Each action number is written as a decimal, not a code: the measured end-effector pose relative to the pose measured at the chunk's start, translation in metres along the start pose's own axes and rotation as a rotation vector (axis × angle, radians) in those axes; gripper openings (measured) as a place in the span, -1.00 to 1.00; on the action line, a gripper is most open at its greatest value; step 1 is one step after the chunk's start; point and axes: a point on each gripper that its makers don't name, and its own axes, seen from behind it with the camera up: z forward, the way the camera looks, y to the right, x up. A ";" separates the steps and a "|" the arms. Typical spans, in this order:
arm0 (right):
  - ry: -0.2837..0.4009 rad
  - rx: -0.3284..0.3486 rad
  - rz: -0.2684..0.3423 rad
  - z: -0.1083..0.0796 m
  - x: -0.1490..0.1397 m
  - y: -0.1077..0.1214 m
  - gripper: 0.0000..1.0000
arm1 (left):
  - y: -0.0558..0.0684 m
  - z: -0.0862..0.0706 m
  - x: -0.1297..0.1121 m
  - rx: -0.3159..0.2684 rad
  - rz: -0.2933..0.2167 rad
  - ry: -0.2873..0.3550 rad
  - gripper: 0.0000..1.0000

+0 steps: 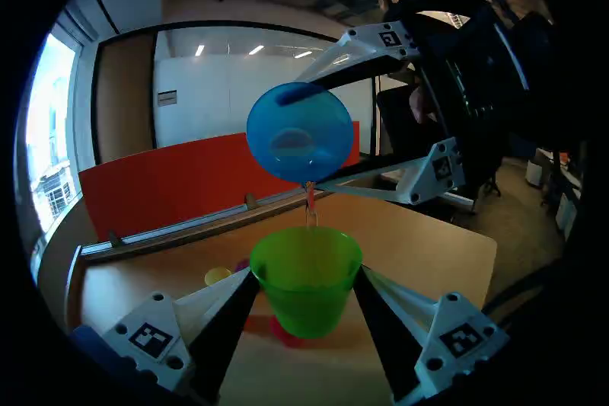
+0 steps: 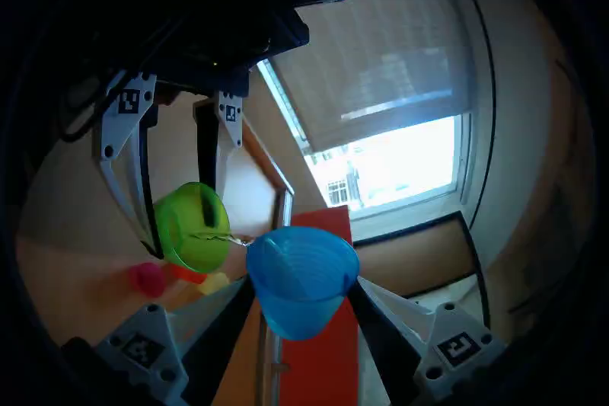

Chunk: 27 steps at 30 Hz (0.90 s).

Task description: Pour water

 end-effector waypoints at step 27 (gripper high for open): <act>0.004 -0.006 -0.067 0.001 -0.003 0.010 0.76 | 0.001 0.001 -0.001 0.000 0.001 0.000 0.71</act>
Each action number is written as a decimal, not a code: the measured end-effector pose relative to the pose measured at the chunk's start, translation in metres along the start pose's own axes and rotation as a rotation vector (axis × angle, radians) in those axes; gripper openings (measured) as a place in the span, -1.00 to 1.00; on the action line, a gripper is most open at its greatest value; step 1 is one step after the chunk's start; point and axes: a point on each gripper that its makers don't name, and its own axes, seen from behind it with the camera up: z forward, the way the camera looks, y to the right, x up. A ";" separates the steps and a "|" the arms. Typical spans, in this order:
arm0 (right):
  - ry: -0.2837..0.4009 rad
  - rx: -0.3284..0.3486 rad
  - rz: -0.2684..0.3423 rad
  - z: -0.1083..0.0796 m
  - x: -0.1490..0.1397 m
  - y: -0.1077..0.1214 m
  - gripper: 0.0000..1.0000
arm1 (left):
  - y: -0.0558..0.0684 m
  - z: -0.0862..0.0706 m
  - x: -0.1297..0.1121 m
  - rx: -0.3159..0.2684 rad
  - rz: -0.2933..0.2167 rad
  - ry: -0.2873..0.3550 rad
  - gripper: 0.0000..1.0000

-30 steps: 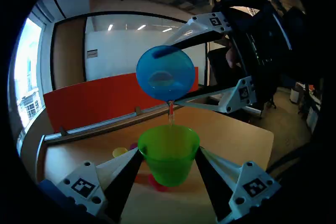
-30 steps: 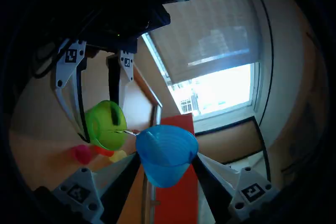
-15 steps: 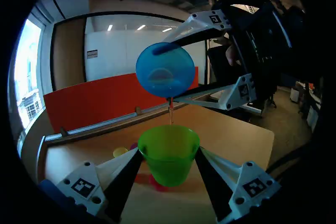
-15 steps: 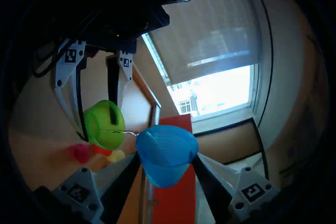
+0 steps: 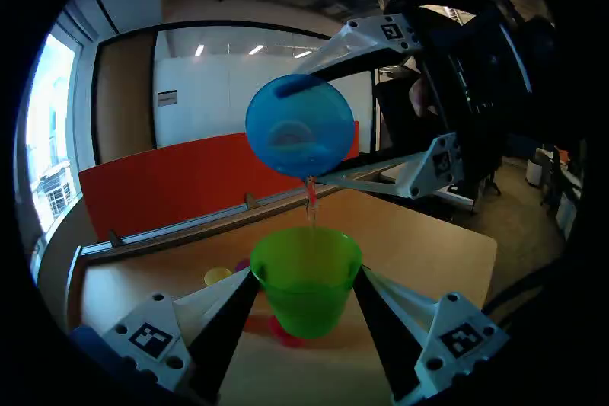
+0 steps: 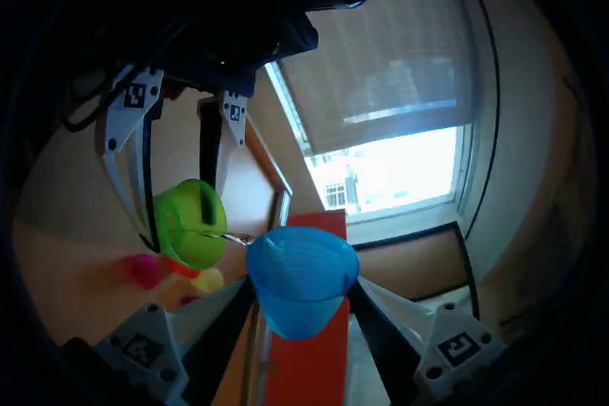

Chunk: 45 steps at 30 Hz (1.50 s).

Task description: Pour water

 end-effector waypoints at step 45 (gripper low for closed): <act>-0.002 -0.010 -0.104 0.001 -0.004 0.013 0.76 | 0.001 -0.003 0.003 0.001 0.002 0.008 0.71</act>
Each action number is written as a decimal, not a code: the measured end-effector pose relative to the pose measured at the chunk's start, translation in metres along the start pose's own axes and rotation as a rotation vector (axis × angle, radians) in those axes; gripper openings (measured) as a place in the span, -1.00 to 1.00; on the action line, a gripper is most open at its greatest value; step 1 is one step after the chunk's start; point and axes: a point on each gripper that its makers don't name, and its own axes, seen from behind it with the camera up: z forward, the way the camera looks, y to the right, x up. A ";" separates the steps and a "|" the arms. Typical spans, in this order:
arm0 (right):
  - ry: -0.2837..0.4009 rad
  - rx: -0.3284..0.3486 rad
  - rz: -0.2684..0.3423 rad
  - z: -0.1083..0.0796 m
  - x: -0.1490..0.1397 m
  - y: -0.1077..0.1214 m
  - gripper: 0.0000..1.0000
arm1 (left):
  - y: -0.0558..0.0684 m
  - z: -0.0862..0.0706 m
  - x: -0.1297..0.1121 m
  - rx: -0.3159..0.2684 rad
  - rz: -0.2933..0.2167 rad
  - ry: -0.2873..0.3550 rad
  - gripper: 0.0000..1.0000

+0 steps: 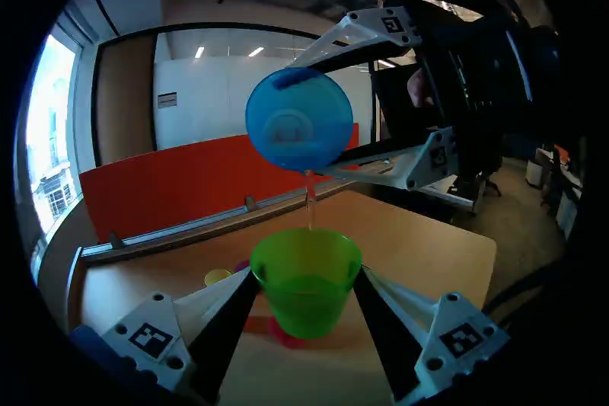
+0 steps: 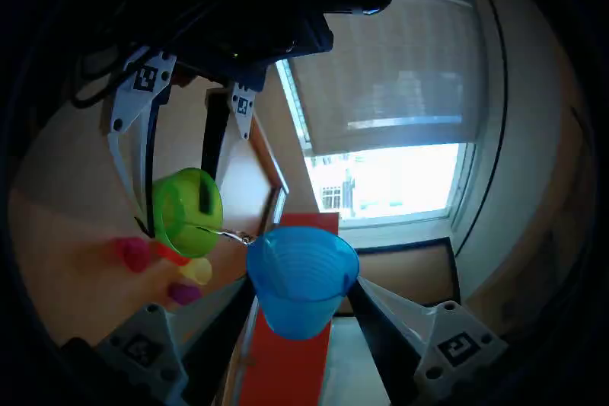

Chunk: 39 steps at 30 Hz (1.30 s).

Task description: Pour water

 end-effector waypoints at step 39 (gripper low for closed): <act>0.004 -0.003 -0.067 0.012 -0.022 0.018 0.76 | 0.001 0.005 -0.001 -0.008 0.001 -0.006 0.71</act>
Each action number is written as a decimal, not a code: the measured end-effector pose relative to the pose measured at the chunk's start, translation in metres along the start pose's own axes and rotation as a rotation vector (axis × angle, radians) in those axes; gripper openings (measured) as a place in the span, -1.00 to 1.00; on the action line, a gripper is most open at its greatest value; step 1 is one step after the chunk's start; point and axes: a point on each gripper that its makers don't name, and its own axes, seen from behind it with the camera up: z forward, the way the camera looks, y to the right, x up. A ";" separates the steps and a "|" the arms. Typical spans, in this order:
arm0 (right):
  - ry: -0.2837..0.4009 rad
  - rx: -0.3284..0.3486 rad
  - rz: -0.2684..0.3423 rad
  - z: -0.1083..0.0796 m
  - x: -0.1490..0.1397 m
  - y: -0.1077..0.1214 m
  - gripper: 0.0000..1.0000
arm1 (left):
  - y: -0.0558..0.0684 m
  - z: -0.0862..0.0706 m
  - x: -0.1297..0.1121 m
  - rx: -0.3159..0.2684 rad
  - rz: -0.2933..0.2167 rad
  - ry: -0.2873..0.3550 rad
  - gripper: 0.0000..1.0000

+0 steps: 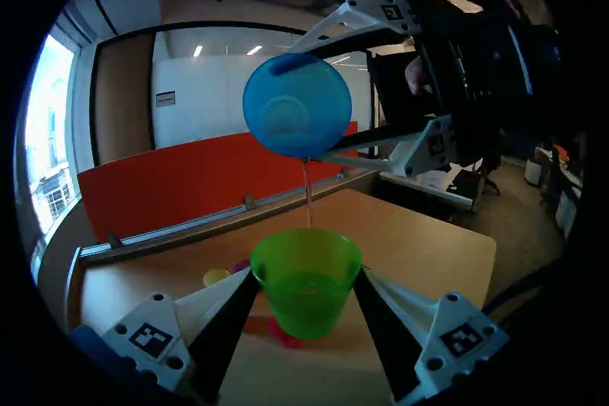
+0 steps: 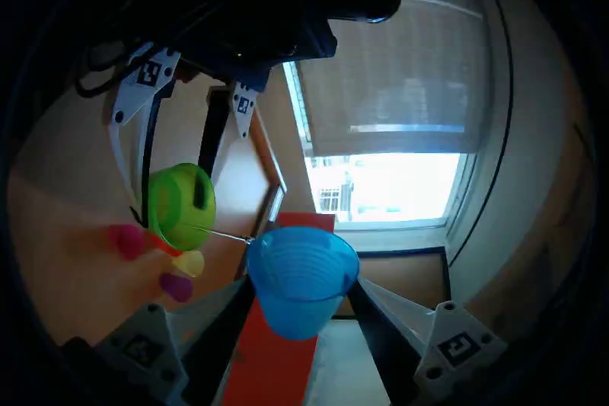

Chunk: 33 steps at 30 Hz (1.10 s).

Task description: Pour water

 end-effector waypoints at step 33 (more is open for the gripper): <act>0.003 0.006 -0.058 -0.003 0.014 -0.002 0.76 | -0.002 0.000 0.001 0.005 -0.005 0.007 0.71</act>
